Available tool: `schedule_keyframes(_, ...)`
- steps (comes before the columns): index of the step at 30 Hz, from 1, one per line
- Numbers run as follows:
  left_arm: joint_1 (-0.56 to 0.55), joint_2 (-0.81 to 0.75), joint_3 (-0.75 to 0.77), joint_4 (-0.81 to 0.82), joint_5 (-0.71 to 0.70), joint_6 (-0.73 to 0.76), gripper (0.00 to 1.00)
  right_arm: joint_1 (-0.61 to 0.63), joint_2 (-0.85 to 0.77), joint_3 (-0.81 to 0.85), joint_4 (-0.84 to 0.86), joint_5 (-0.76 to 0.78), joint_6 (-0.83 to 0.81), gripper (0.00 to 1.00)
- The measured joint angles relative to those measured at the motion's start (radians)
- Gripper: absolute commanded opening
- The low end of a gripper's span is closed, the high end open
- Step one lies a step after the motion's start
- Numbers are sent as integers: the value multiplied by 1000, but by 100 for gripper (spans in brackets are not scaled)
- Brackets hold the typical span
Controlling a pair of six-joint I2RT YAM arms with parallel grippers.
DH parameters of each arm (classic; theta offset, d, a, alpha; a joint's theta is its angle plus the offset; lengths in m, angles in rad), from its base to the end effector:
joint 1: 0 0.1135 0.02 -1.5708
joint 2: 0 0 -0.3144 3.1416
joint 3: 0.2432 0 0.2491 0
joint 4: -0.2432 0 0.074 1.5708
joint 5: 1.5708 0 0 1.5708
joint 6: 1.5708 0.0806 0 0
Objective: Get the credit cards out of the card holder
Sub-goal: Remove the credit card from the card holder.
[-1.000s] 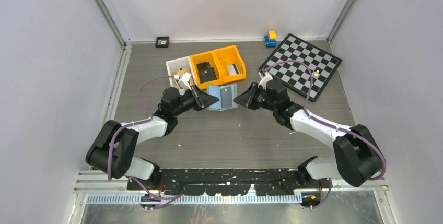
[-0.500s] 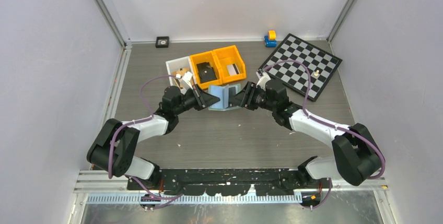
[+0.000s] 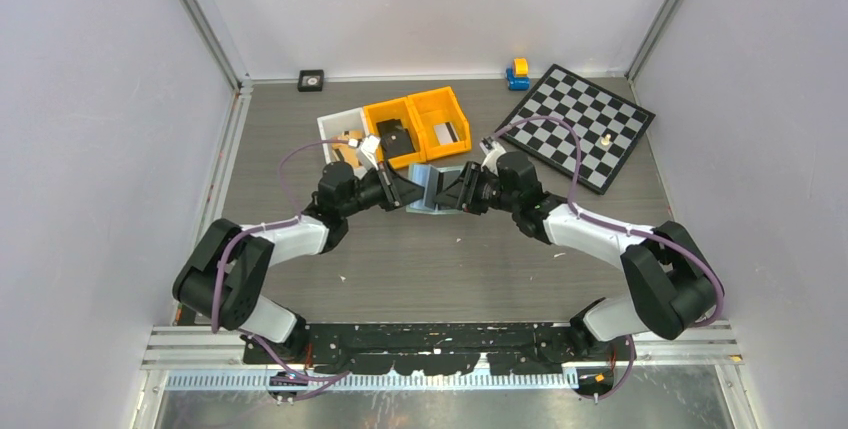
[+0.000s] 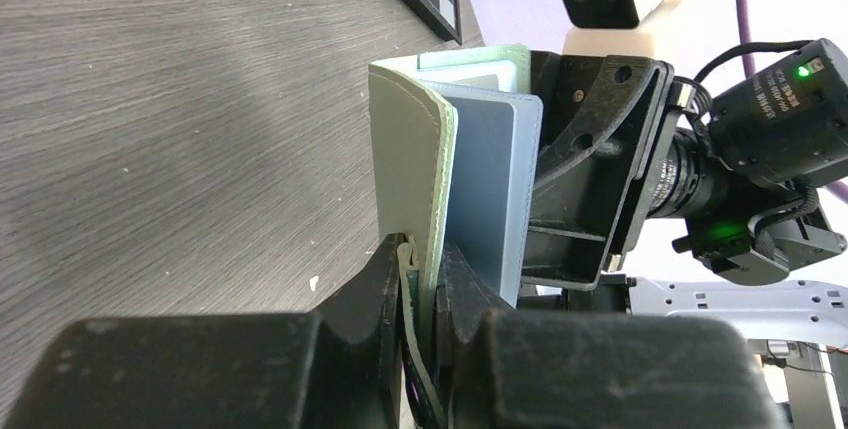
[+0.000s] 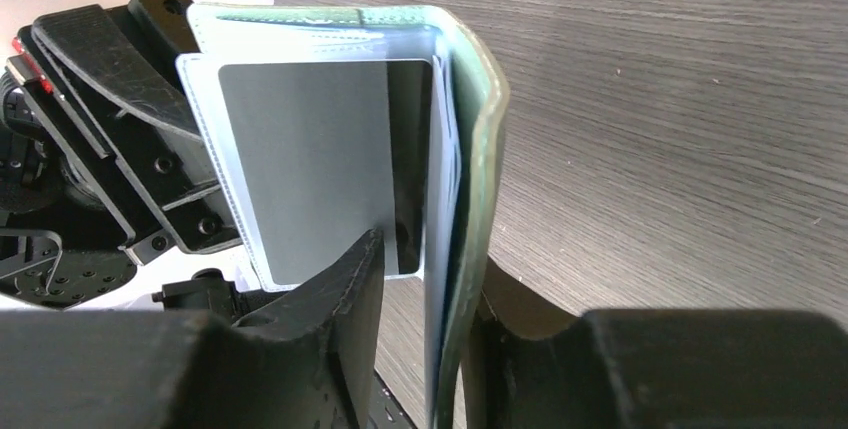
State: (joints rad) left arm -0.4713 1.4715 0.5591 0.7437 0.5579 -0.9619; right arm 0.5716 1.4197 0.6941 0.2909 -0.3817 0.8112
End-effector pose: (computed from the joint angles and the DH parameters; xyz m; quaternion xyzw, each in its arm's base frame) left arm 0.2698 -0.1854 0.2479 -0.0061 0.7558 -0.5659 0.3294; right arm 0.2599 0.2029 0.2461 -0.0024 0.8339 0.4600 0.3050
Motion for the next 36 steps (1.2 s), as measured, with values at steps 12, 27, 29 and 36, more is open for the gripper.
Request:
schedule_keyframes(12,18,29,6,25,11,-39,55,4,0,10,-63,40,-20,21)
schedule_keyframes(27,14,39,19,18,13,-42,73,11,-2,25,-121,67,-42,11)
schedule_keyframes(29,-8,48,43,-12,14,-22,76,23,-2,51,-167,97,-56,10)
schedule_keyframes(36,-77,51,125,-187,-29,84,85,91,0,141,-325,251,-113,4)
